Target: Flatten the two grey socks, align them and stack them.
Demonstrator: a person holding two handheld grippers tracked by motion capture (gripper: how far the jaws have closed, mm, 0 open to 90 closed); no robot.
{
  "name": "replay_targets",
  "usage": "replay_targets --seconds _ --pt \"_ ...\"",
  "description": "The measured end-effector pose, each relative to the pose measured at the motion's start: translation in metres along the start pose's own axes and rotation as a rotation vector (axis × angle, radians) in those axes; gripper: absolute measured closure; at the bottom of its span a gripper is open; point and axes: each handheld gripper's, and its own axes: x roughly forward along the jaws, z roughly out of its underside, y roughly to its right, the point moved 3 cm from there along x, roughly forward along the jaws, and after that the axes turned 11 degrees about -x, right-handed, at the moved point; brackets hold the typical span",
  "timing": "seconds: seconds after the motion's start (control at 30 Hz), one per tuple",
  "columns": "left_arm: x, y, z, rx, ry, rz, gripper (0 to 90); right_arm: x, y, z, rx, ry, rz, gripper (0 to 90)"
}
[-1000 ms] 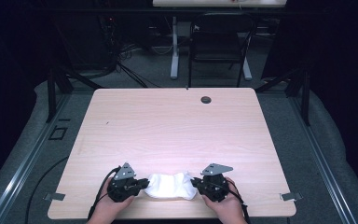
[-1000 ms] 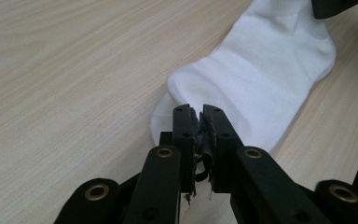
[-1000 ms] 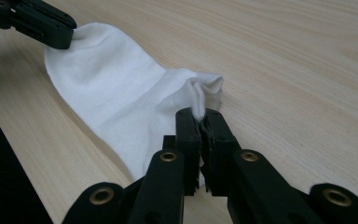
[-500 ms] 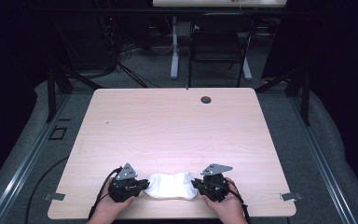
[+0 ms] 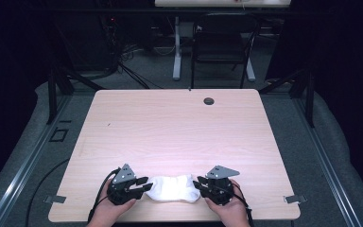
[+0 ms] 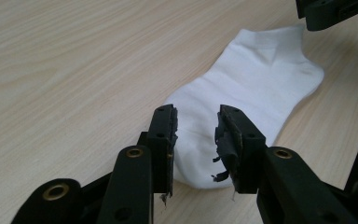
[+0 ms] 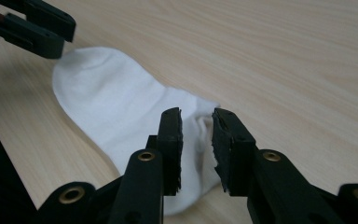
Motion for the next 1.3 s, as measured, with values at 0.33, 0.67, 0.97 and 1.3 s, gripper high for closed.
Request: replay_targets --seconds 0.33,0.67,0.97,1.3 --pt "0.012 0.003 0.008 0.034 -0.048 0.008 57.9 0.022 -0.014 -0.004 -0.094 -0.032 -0.065 71.3" --pt "0.018 0.001 0.015 0.055 -0.091 0.003 55.0 0.029 -0.009 0.011 -0.076 -0.116 -0.057 66.3" --pt "0.022 0.002 0.021 0.074 -0.120 0.008 52.4 0.030 -0.012 0.017 -0.084 -0.126 -0.055 60.0" --pt "0.025 0.000 0.021 0.076 -0.109 0.000 51.3 0.031 -0.012 0.019 -0.095 -0.113 -0.054 57.2"
